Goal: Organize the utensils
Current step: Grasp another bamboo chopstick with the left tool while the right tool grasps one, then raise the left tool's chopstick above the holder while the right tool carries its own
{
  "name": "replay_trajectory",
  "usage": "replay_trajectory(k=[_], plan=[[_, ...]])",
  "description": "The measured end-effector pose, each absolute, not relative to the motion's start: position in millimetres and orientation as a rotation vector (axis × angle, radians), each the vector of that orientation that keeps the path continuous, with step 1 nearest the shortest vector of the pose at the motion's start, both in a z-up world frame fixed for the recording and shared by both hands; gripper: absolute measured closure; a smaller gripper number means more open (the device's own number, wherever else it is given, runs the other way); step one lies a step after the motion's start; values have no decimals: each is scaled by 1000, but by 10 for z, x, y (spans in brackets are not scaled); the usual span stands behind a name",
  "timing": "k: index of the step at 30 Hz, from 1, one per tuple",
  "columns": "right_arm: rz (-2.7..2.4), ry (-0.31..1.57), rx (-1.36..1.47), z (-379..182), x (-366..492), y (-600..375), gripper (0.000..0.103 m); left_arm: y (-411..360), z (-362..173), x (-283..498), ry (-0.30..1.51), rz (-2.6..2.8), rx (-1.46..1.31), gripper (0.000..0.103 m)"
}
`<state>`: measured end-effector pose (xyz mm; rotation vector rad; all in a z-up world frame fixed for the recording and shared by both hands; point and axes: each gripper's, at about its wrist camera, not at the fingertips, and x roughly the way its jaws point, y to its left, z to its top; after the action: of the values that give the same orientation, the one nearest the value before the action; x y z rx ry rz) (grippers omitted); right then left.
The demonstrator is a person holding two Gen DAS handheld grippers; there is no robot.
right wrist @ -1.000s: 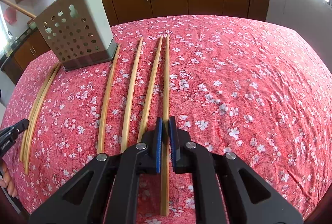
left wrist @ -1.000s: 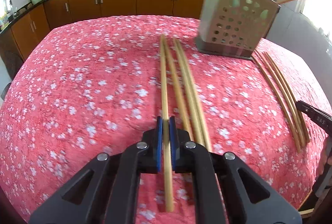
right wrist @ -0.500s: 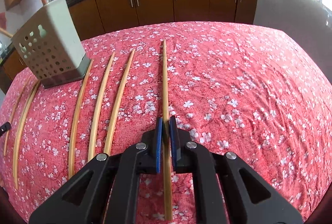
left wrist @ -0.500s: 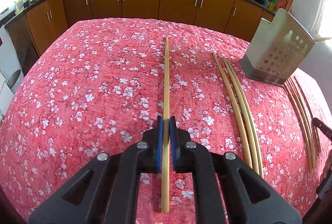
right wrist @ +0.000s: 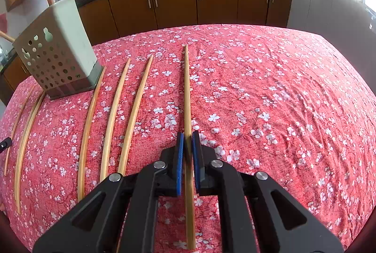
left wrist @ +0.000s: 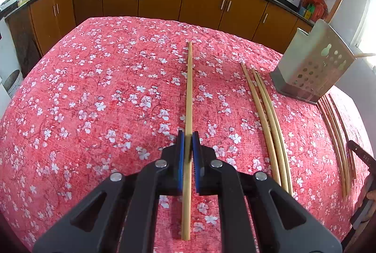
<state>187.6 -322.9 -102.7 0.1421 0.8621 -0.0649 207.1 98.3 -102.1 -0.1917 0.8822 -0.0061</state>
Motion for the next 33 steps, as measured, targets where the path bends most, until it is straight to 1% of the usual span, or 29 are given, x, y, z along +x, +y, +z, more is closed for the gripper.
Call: replay_trajectory(k=[15,19,24,29,33], plan=[[-56,861,160,-1027,1866,-3273,94,977,-1024,2081,879,-8,-203,94],[-39,868,134,-1024,1717,-3237,93,895,-1010,1993,889,5,-137,94],[-31,866,149,-1028,1559,-3230,93,869,-1018,1844,887,5,-127,94],[-40,868,147,-1006,1567,-3206,95,796,-1017,1824,890,14,-85,95],[-38,805,166,-813,1531,-3275,95,817,-910,1798,865,7,-98,95]])
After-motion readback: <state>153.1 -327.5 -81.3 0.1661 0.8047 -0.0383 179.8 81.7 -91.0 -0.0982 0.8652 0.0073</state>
